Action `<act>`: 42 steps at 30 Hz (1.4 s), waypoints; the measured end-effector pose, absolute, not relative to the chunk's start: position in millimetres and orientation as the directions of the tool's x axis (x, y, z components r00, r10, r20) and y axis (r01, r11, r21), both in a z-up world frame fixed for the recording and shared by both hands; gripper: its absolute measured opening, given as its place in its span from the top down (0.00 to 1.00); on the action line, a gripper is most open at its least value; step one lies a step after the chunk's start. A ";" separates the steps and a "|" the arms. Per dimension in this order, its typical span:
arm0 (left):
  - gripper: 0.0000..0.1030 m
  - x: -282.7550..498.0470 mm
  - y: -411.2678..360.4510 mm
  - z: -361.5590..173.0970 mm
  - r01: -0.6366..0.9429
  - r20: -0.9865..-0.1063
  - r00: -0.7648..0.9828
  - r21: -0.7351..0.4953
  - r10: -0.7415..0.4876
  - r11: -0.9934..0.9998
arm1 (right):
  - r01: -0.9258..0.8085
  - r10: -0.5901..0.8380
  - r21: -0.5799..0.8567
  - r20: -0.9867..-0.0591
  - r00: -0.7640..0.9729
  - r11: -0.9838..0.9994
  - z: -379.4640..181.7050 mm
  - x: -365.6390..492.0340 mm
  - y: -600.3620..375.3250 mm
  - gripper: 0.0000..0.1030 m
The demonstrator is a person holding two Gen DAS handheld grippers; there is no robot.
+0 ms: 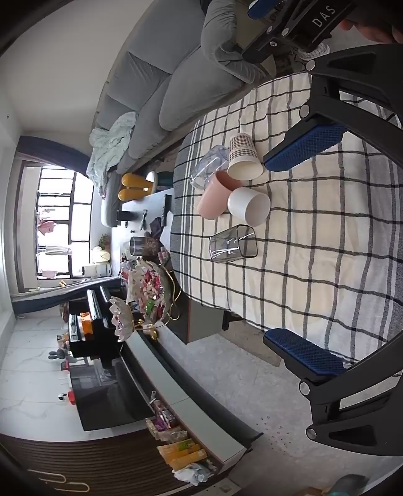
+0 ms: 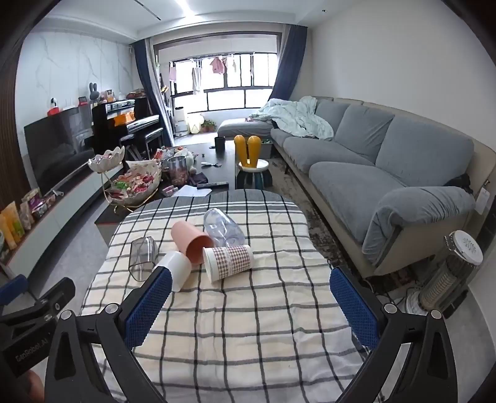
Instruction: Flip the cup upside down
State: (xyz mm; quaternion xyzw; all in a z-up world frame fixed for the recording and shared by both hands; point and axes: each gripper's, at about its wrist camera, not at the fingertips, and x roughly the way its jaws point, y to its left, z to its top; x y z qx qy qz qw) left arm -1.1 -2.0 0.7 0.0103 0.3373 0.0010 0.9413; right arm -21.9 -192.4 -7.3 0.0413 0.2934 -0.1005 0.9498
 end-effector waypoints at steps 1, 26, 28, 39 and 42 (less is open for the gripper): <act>0.00 -1.3 -3.0 0.9 0.007 -0.632 0.775 0.023 0.009 1.000 | 0.216 -0.168 0.016 -0.568 0.805 0.976 -7.4 -21.8 -192.3 0.01; 0.00 -0.4 1.4 0.0 -0.005 -0.632 0.775 0.025 0.020 1.000 | 0.229 -0.193 -0.011 -0.578 0.793 0.973 -6.2 -23.5 -194.0 0.01; 0.00 -0.3 1.7 -0.2 -0.004 -0.632 0.775 0.025 0.020 1.000 | 0.229 -0.194 -0.013 -0.579 0.792 0.973 -8.0 -24.1 -193.2 0.01; 0.00 0.8 1.8 -2.4 -0.001 -0.636 0.771 0.023 0.015 1.000 | 0.227 -0.193 -0.015 -0.583 0.789 0.974 -13.8 -23.6 -196.0 0.01; 0.00 3.5 0.5 -4.7 -0.002 -0.640 0.768 0.022 0.016 1.000 | 0.227 -0.194 -0.016 -0.583 0.789 0.974 -14.1 -23.6 -195.7 0.01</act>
